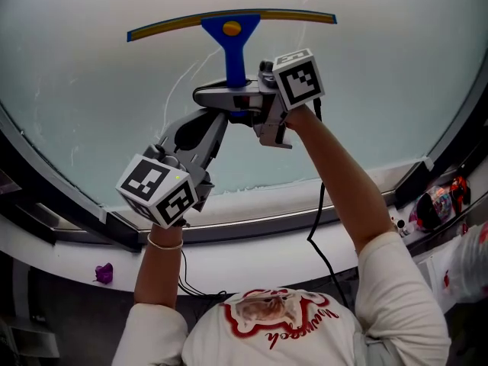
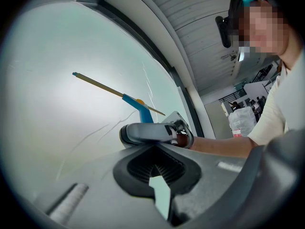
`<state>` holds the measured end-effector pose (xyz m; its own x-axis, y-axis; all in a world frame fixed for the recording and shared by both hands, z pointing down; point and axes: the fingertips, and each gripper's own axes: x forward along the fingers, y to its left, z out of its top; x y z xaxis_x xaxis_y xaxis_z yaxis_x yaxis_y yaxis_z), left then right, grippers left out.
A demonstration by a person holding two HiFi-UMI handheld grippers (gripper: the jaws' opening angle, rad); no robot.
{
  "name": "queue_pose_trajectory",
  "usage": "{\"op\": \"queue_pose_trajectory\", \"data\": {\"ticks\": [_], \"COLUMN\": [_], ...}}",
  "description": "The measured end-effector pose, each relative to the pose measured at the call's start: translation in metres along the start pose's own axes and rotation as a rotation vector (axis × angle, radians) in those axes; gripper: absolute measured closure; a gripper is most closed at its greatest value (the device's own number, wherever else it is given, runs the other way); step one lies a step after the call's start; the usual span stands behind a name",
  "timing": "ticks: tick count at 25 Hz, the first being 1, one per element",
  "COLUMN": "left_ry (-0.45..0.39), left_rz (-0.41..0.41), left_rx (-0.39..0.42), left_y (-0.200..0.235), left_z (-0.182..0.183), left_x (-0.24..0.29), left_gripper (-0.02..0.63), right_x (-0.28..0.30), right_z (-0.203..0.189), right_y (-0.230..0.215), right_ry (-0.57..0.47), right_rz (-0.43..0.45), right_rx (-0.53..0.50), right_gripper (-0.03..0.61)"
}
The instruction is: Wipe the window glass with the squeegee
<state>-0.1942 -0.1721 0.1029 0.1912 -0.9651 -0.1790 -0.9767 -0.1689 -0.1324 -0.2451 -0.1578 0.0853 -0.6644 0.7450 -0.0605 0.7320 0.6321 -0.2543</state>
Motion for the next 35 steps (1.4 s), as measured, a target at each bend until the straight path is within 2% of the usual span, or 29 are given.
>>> {"op": "queue_pose_trajectory", "data": {"ticks": [8,12,35], "left_ry": [0.033,0.071,0.109], "left_rz": [0.005,0.01,0.016], "left_rx": [0.009,-0.006,-0.118], "left_y": [0.001,-0.002,-0.019], "left_z": [-0.021,-0.03,-0.08], "left_x": [-0.003,-0.005,-0.018], "left_gripper": [0.607,0.607,0.607], "right_x": [0.0,-0.002,-0.008], "right_z": [-0.018,-0.03,-0.086], "right_y": [-0.004,-0.007,-0.011], "right_ry": [0.004,0.009,0.0], "right_rz": [0.014,0.017,0.036], "right_rx": [0.015,0.025,0.093], "right_gripper": [0.543,0.543,0.534]}}
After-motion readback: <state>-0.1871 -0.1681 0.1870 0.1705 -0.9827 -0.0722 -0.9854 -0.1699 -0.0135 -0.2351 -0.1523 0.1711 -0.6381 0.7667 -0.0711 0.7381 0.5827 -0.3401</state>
